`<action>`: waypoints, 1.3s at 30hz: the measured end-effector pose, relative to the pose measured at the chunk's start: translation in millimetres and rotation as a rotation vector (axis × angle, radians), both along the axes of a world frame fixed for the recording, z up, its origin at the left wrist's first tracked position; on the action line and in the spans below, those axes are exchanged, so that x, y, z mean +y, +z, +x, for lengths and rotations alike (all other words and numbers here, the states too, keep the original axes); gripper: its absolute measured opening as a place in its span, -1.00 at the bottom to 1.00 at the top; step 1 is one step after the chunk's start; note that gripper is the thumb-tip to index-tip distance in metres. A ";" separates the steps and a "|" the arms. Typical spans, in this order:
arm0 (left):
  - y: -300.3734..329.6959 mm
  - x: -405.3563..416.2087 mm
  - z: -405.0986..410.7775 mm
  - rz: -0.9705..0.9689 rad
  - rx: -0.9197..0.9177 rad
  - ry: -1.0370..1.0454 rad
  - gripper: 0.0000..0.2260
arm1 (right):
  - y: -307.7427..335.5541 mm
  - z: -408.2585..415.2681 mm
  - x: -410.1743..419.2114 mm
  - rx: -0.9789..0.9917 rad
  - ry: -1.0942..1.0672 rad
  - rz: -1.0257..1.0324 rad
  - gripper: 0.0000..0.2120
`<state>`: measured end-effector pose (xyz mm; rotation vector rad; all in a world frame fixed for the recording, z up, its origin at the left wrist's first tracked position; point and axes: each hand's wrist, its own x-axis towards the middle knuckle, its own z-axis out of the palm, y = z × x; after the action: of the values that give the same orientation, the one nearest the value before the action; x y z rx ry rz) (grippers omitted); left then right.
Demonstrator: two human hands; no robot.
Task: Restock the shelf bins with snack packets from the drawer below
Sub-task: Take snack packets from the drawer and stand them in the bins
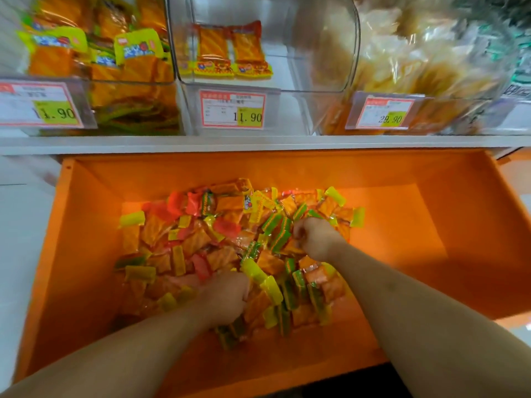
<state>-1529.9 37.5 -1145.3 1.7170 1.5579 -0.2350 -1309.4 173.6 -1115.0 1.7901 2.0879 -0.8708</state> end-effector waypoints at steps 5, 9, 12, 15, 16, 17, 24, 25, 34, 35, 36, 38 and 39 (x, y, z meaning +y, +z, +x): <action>24.1 0.6 -21.5 -0.039 -0.193 0.216 -0.81 | 35.2 -12.0 12.5 0.201 -0.108 0.009 -0.77; 69.3 12.0 -50.9 0.000 -0.282 0.432 -0.84 | 97.2 -40.9 13.6 0.310 -0.060 0.033 -0.83; 121.2 19.8 -74.7 0.121 -0.288 0.579 -0.87 | 162.4 -64.7 4.8 0.405 0.010 0.076 -0.92; 177.3 26.8 -92.3 0.229 -0.351 0.648 -0.87 | 218.2 -74.9 -11.8 0.528 0.033 0.098 -0.86; 198.1 25.3 -97.6 0.254 -0.386 0.675 -0.87 | 237.2 -76.1 -22.0 0.555 0.058 0.120 -0.82; 217.6 23.4 -101.8 0.276 -0.431 0.697 -0.86 | 254.1 -77.1 -32.3 0.568 0.097 0.149 -0.80; 313.2 -10.8 -104.1 0.178 -0.786 0.718 -0.81 | 305.6 -97.7 -88.6 0.580 0.480 0.596 -0.83; 319.6 -15.1 -103.1 0.154 -0.836 0.709 -0.82 | 306.0 -102.1 -91.6 0.602 0.498 0.625 -0.82; 324.0 -9.4 -103.2 0.350 -0.633 0.582 -0.72 | 299.5 -120.0 -80.5 0.643 0.345 0.772 -0.64; 325.8 -7.0 -103.0 0.373 -0.642 0.610 -0.72 | 299.1 -120.4 -77.4 0.634 0.274 0.798 -0.60; 327.4 -4.7 -103.3 0.408 -0.647 0.635 -0.73 | 300.0 -121.3 -75.2 0.628 0.194 0.828 -0.59; 331.5 -0.4 -103.1 0.492 -0.644 0.656 -0.74 | 305.1 -124.5 -72.7 0.644 0.032 0.858 -0.67; 333.2 1.3 -102.5 0.541 -0.629 0.652 -0.74 | 305.5 -125.7 -71.4 0.672 -0.039 0.834 -0.73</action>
<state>-1632.5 38.7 -812.1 1.3375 1.6523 1.0334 -1435.1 102.1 -809.4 2.0884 3.2129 -0.7209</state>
